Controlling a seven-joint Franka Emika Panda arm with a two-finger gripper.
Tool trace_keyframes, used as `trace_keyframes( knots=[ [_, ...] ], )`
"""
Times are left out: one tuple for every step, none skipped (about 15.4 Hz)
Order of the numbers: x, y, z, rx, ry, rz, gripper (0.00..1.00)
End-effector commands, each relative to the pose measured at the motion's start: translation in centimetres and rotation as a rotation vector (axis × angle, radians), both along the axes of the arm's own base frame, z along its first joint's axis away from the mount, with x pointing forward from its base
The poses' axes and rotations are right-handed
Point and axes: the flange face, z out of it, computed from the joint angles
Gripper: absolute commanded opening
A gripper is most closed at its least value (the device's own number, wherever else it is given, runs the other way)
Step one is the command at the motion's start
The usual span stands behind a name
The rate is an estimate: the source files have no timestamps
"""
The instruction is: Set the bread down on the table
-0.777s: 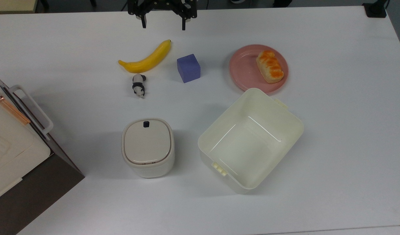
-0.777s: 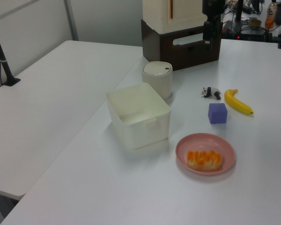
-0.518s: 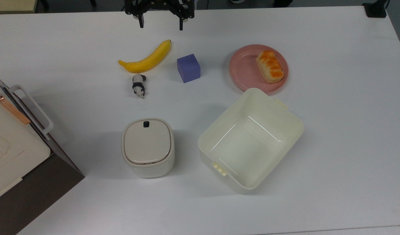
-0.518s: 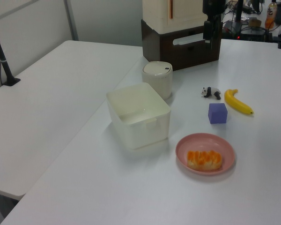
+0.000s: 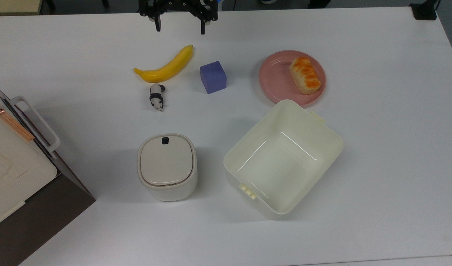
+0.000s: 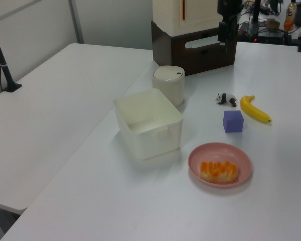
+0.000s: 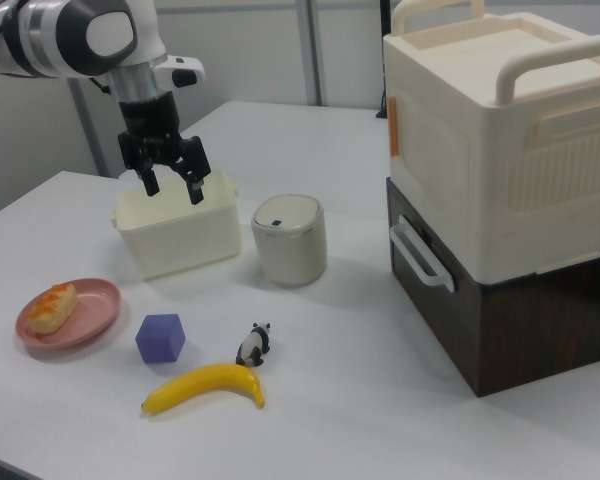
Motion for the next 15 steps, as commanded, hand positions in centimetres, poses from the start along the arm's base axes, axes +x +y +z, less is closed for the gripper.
trace_keyframes(
  knots=[
    [-0.3, -0.3, 0.6, -0.001, -0.011, 0.012, 1.00],
    [-0.3, -0.3, 0.6, 0.000, -0.011, 0.010, 1.00],
    [-0.3, -0.2, 0.6, 0.000, -0.011, 0.012, 1.00],
    [-0.3, -0.2, 0.6, 0.001, -0.011, 0.012, 1.00],
    [-0.3, 0.0, 0.6, 0.003, -0.013, 0.015, 1.00],
    [-0.2, 0.8, 0.4, 0.003, -0.008, 0.028, 1.00],
    [-0.1, 1.6, 0.2, 0.004, -0.006, 0.042, 1.00],
    [-0.2, 2.7, 0.1, 0.004, -0.006, 0.062, 1.00],
    [-0.3, 4.4, 0.1, 0.004, -0.006, 0.094, 1.00],
    [-0.5, 6.2, 0.1, 0.006, -0.006, 0.125, 1.00],
    [-0.7, 8.0, 0.2, 0.006, -0.009, 0.154, 1.00],
    [-1.0, 9.5, 0.2, 0.008, -0.009, 0.180, 1.00],
    [-1.3, 11.3, 0.1, 0.019, -0.006, 0.208, 1.00],
    [-1.8, 13.0, 0.1, 0.034, -0.002, 0.236, 1.00],
    [-2.2, 14.6, 0.1, 0.046, -0.002, 0.260, 1.00]
  ],
)
